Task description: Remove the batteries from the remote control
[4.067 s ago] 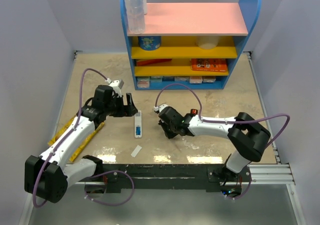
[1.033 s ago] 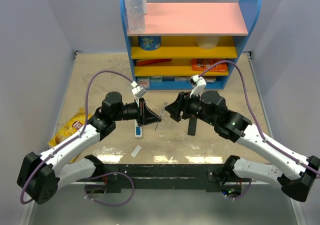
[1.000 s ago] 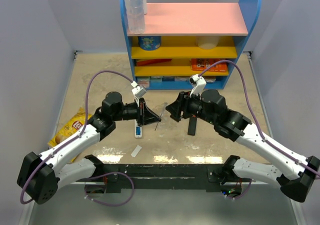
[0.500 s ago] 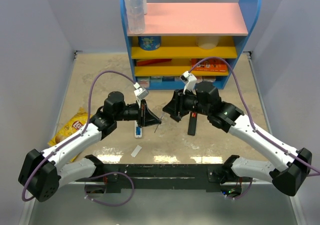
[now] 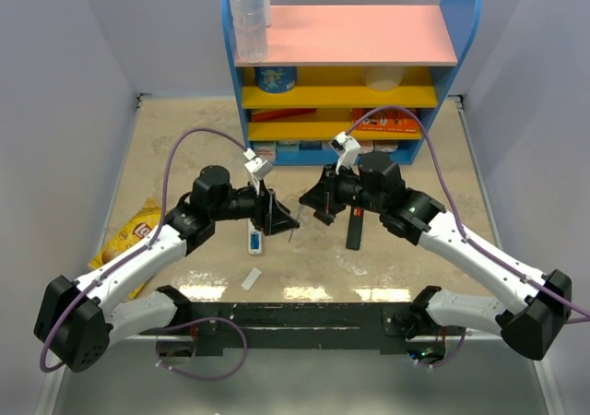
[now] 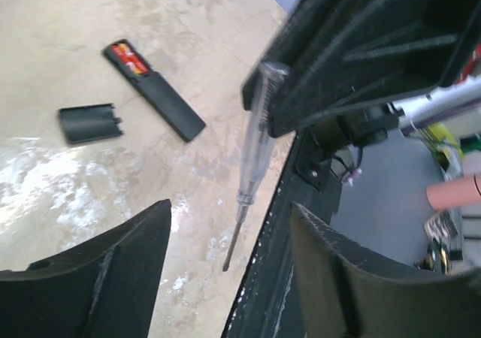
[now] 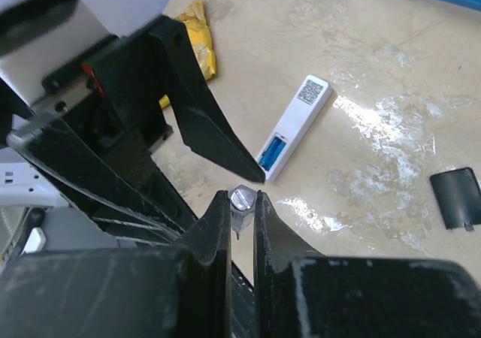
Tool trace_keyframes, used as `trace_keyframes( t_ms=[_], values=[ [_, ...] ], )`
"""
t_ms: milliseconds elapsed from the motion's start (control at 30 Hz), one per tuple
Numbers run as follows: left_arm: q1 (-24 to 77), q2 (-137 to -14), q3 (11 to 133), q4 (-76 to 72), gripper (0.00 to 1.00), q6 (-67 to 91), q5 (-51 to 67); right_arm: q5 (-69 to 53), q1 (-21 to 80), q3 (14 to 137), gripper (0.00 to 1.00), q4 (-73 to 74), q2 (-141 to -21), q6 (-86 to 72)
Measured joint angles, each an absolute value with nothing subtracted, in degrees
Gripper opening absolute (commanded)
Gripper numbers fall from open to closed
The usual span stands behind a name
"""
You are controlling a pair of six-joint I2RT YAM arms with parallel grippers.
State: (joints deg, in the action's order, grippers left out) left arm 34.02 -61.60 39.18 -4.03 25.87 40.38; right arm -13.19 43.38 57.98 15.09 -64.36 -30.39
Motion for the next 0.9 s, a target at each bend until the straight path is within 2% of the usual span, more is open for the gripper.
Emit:
trace_keyframes(
  t_ms=[167, 367, 500, 667, 900],
  values=[
    [29.0, -61.4, 41.7, 1.1, 0.70, 27.0, 35.0, -10.5, 43.4, 55.3, 0.00, 12.0, -64.2, -30.5],
    [15.4, -62.2, 42.6, 6.2, 0.60, 29.6, 31.8, -4.4, 45.7, 50.4, 0.00, 3.7, -64.1, -30.5],
    [9.8, -66.7, 43.0, 9.2, 0.57, 30.7, 31.1, 1.4, 49.8, 49.3, 0.00, -2.5, -65.7, -30.4],
    [4.8, -71.4, 41.8, 10.6, 0.57, 30.9, 31.2, 8.7, 53.6, 49.1, 0.00, -9.5, -69.9, -30.3],
    [4.1, -76.5, 38.9, 10.3, 0.55, 30.9, 33.3, 14.7, 56.8, 48.8, 0.00, -17.7, -77.2, -29.1]
  ],
)
